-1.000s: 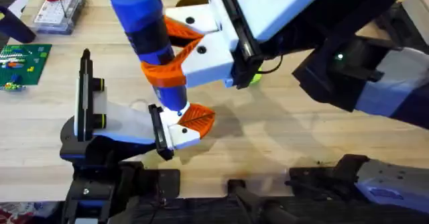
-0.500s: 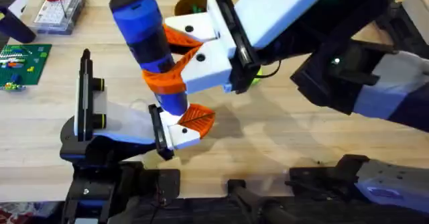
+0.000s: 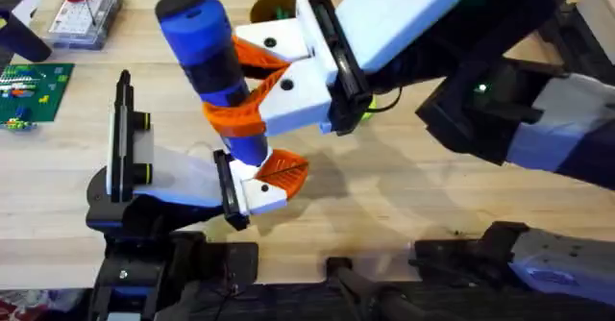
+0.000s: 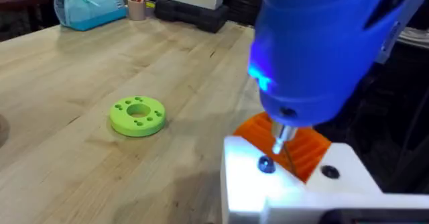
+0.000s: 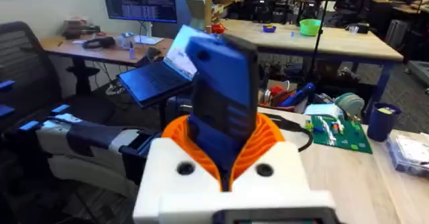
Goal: Pick up the gripper from the table and insert it into the empty holder that is missing its gripper. Then pick up a screw, insert it into the mounting hole, and use the screwdriver to tighten it. Finally, clean up the table by picking up the vegetable and placing it into the bucket.
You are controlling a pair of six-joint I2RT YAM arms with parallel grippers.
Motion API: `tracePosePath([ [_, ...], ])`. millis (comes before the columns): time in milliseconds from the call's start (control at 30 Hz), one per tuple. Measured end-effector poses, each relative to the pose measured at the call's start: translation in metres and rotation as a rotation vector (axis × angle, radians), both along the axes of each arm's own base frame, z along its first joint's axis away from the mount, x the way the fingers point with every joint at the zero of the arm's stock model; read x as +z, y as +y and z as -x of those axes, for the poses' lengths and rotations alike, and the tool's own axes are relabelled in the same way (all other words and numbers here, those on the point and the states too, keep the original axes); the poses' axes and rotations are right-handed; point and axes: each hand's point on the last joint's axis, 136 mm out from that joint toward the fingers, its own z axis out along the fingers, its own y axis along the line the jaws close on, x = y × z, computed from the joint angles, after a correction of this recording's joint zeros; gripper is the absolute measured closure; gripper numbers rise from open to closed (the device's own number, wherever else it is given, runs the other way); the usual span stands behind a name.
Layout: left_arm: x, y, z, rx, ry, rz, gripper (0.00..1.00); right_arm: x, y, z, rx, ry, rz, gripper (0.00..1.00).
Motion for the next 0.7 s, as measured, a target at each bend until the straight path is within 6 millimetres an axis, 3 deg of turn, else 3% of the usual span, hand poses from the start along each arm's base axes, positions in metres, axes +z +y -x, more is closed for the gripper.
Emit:
tracePosePath([
  [700,-0.0001,-0.0002,0.0005,-0.004,-0.002,-0.001,0.997,-0.0057,0.0021,-0.0010,0.002,0.007,0.010,0.975],
])
